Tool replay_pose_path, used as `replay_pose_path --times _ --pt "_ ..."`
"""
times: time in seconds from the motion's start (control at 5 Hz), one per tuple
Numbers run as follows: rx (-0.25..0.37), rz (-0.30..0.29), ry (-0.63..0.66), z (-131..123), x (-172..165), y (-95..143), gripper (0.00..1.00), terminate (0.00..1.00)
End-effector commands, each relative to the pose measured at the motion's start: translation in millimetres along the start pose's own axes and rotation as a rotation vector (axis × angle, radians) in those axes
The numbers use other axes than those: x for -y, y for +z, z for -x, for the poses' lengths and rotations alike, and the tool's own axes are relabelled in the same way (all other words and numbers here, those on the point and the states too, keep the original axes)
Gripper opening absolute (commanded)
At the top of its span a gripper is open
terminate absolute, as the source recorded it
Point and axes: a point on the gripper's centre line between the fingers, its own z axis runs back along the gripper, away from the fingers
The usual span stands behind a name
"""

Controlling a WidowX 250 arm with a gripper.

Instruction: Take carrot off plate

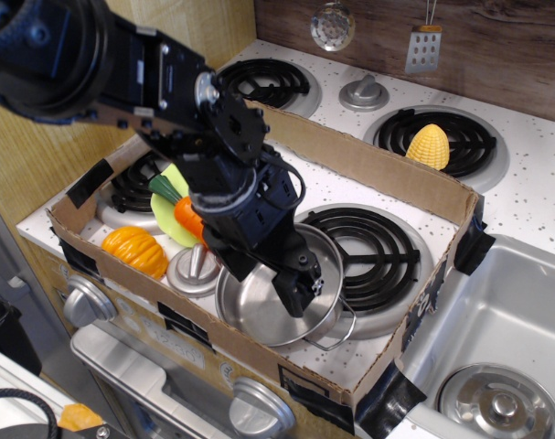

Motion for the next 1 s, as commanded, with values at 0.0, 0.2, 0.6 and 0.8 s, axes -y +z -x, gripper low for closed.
replay_pose_path --times 0.0,0.2,0.6,0.8 --pt "0.026 -0.025 0.136 -18.7 -19.1 31.2 1.0 0.0" --pt "0.054 -0.036 0.275 -26.6 -34.3 44.1 1.0 0.0" --pt "0.1 -0.042 0.762 -39.1 -64.5 41.6 1.0 0.0" --pt "0.116 -0.061 0.972 -38.2 -70.1 34.1 1.0 0.0"
